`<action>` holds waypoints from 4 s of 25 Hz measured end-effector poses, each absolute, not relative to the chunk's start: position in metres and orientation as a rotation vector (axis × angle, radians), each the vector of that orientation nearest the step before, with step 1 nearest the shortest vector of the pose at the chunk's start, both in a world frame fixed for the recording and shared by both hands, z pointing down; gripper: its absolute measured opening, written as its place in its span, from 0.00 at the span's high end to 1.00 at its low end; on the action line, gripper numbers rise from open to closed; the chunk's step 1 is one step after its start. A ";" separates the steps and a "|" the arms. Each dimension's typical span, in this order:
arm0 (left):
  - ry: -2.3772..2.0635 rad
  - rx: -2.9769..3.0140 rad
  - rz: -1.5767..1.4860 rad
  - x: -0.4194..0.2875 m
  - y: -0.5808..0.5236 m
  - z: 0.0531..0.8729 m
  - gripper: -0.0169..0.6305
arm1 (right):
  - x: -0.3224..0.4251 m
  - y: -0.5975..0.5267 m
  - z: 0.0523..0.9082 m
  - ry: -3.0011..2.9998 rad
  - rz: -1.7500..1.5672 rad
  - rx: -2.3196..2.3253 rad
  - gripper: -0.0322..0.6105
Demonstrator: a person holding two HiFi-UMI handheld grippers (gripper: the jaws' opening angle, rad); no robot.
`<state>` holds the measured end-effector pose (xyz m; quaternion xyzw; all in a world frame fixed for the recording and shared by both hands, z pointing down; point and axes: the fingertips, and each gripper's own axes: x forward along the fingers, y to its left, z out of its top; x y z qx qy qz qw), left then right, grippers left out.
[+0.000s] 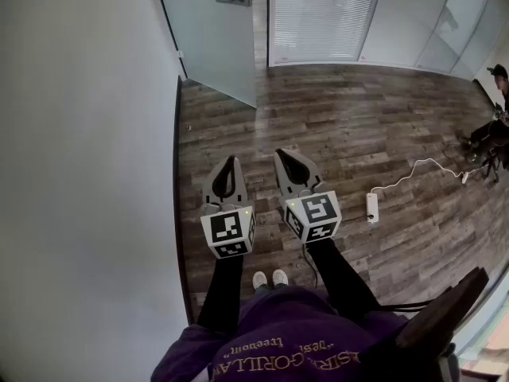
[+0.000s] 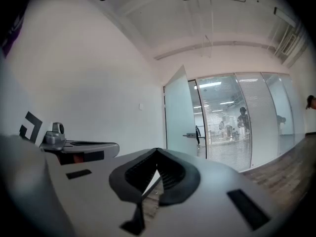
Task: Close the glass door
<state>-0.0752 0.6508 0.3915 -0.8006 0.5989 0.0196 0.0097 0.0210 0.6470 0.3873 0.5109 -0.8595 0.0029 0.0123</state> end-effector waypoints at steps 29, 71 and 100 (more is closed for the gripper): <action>1.943 -2.486 0.026 -0.059 0.639 0.406 0.99 | 0.058 0.628 0.396 -2.687 0.035 1.584 0.96; 1.908 -2.497 0.041 -0.117 0.350 0.407 0.99 | -0.007 0.339 0.402 -2.666 0.033 1.587 0.96; 1.906 -2.478 0.046 -0.125 0.125 0.399 0.99 | -0.014 0.114 0.400 -2.686 0.036 1.575 0.96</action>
